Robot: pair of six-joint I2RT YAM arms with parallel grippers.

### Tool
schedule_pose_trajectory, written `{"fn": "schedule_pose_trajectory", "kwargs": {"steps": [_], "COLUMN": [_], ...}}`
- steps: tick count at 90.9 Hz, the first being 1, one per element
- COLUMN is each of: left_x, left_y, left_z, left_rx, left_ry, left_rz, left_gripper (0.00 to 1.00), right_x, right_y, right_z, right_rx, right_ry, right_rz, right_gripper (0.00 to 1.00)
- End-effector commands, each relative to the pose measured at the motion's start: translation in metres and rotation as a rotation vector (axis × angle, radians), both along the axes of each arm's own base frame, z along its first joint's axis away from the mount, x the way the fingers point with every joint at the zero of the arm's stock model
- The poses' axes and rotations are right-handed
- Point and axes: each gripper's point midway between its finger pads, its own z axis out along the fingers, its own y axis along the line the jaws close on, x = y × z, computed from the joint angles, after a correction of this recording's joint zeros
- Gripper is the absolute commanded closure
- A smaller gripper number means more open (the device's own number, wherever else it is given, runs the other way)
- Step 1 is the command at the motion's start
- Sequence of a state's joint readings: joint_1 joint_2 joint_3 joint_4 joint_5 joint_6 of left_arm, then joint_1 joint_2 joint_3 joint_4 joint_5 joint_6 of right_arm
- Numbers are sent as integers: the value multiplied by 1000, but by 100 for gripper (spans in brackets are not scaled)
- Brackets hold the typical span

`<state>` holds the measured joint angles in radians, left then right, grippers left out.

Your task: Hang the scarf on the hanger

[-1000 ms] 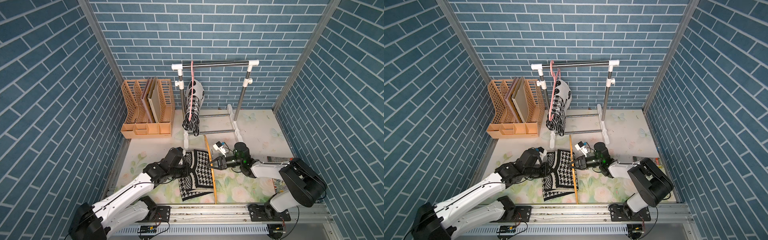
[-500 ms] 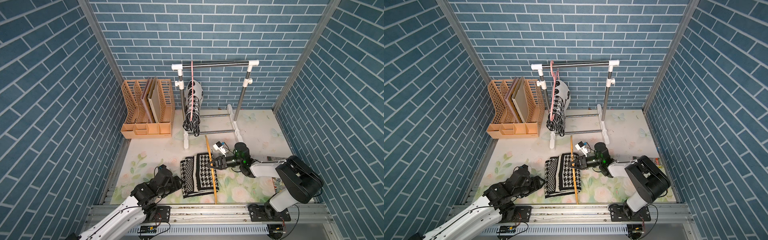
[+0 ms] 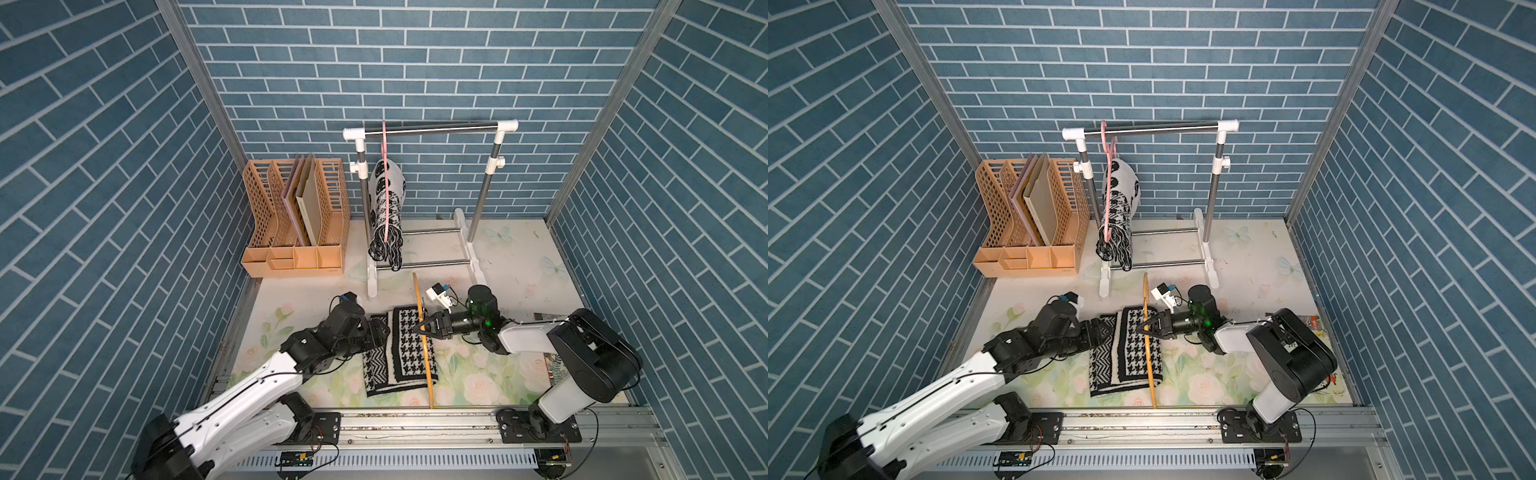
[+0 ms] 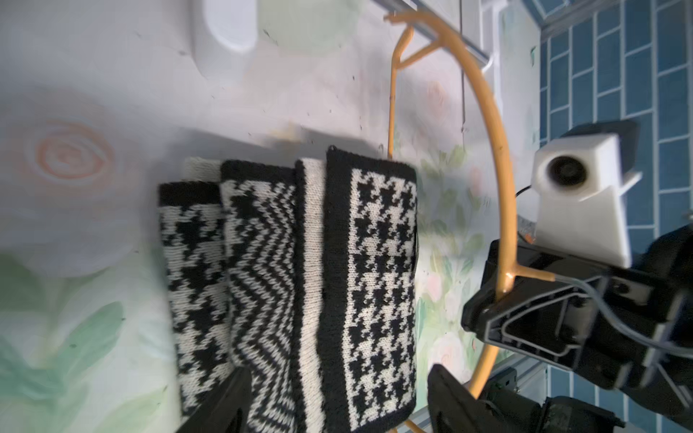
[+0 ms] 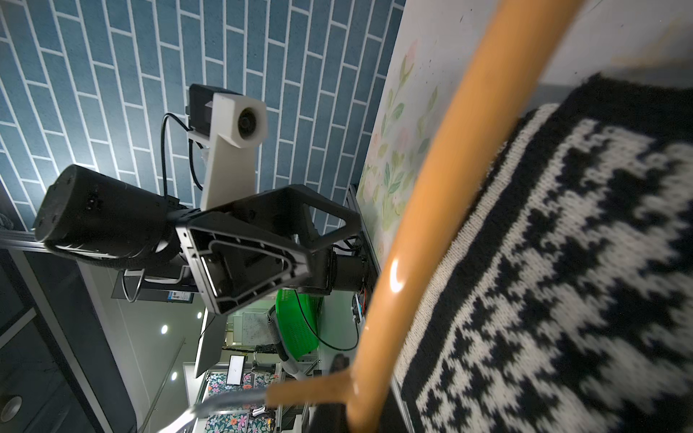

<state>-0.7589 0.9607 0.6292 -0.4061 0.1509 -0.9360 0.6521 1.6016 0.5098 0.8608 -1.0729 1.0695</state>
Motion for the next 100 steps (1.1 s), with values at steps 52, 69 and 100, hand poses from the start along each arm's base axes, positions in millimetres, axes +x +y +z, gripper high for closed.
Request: {"fn": "schedule_pose_trajectory", "kwargs": {"steps": [52,69,100], "left_x": [15,17,37], "left_y": [4,7,-52], "left_z": [-78,-59,68], "left_rx": [328,327,-121], "left_ry": [118,102,-130], "left_rz": [-31,-12,-55], "left_gripper": [69,69,29], "right_x": [-21,-20,-21], "right_y": [-11,-13,-17], "right_z": [-20,-20,-25], "right_rx": [-43,-56,-80], "right_ry": [-4,-18,-18], "right_rz": [51,47,34], "right_gripper": [100,100,77]}}
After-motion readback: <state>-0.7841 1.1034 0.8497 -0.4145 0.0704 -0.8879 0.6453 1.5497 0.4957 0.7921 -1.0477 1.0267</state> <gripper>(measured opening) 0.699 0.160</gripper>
